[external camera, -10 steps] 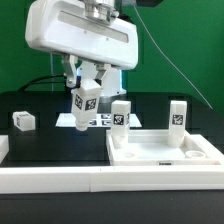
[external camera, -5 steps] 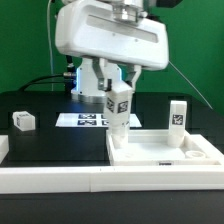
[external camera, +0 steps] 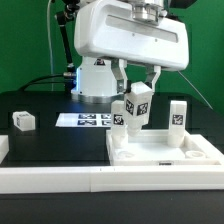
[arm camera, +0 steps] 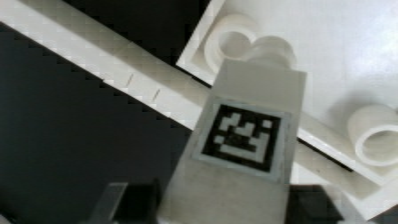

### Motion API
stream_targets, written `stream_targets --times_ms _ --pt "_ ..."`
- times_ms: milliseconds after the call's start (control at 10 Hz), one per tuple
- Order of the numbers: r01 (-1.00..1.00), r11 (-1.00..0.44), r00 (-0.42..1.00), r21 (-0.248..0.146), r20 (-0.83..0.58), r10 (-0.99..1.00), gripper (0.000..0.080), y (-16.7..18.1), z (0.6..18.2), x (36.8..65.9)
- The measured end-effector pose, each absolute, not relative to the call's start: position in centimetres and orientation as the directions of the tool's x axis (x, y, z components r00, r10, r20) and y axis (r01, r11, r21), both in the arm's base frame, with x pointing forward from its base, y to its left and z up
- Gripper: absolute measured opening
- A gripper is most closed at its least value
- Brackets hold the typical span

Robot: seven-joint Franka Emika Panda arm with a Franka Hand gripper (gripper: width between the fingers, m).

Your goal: Assemble square table

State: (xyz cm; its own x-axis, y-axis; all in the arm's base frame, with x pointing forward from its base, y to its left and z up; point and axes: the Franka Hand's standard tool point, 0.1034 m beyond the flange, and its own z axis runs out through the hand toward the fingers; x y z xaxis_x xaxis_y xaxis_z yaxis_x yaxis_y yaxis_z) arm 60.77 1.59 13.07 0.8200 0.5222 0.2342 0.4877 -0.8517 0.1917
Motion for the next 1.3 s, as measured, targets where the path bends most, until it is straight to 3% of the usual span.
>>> stream_targets --times_ms 100,400,1000,1300 --pt "0.485 -0.853 0.819 0.192 0.243 0.521 0.0324 2.0 12.7 60.4" --pt "0.437 -0.888 0.845 0.141 0.274 0.46 0.0324 7.3 12.1 60.8" --pt "0.43 -0.89 0.841 0.15 0.292 0.455 0.0324 7.0 12.4 61.2" --pt "0.401 -0.885 0.761 0.236 0.451 0.466 0.0324 6.5 13.0 61.5"
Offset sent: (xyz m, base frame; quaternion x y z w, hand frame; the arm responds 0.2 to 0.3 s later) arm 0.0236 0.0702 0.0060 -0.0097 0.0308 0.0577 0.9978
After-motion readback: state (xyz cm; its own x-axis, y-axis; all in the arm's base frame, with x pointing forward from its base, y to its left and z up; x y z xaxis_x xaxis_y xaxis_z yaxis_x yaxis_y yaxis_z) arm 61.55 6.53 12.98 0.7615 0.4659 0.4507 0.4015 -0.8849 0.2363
